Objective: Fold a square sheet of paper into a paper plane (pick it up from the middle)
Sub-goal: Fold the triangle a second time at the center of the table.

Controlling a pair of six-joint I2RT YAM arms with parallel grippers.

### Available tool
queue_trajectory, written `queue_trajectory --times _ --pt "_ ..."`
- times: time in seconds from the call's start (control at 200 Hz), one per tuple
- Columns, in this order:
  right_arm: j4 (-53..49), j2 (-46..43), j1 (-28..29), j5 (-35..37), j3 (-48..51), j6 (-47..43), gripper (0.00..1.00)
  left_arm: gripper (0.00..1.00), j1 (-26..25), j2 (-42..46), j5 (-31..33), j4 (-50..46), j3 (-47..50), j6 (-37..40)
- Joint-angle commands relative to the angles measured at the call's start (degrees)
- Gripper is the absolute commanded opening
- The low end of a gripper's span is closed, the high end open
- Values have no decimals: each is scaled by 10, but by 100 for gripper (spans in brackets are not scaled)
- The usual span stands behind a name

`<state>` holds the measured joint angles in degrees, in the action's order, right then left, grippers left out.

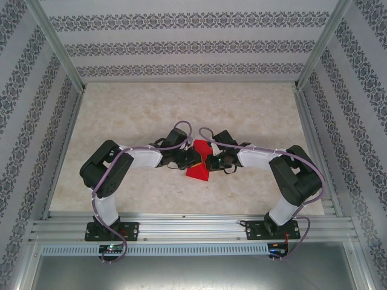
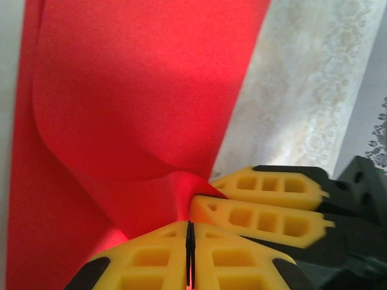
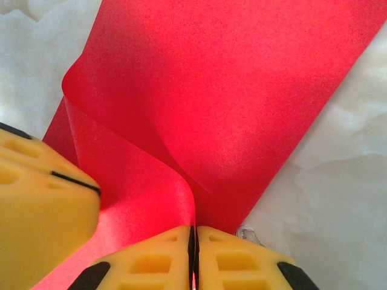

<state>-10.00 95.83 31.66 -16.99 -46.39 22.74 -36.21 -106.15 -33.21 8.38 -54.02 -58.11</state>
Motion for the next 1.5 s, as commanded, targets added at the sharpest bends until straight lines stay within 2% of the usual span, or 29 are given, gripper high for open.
queue_trajectory --times 0.0,0.704,0.809,0.869,0.949,1.009,1.109,1.179,1.304,1.384,1.494 --pt "-15 20 4 12 10 8 11 12 -6 -4 -8 5 -18 4" --pt "-16 11 6 8 10 12 13 13 -5 -40 25 -55 6 20" --pt "-22 -2 6 -2 6 18 18 12 -5 -42 25 -53 15 23" --pt "-30 -26 6 -6 1 23 24 12 -5 -41 24 -52 19 25" --pt "-48 -69 4 -3 -7 29 26 12 -5 -41 26 -57 20 30" --pt "-66 -103 2 13 -13 37 34 12 -5 -44 23 -54 19 31" --pt "-75 -153 -2 18 -2 62 35 12 -5 -47 19 -51 16 32" --pt "-48 -177 -2 -22 21 90 30 12 -5 -46 19 -53 16 34" --pt "68 -181 9 -110 81 181 10 12 -5 -46 22 -52 17 34" --pt "98 -175 22 -105 101 226 6 12 -6 -47 20 -53 15 34" --pt "102 -157 34 -94 103 237 5 12 -6 -48 19 -52 14 34"
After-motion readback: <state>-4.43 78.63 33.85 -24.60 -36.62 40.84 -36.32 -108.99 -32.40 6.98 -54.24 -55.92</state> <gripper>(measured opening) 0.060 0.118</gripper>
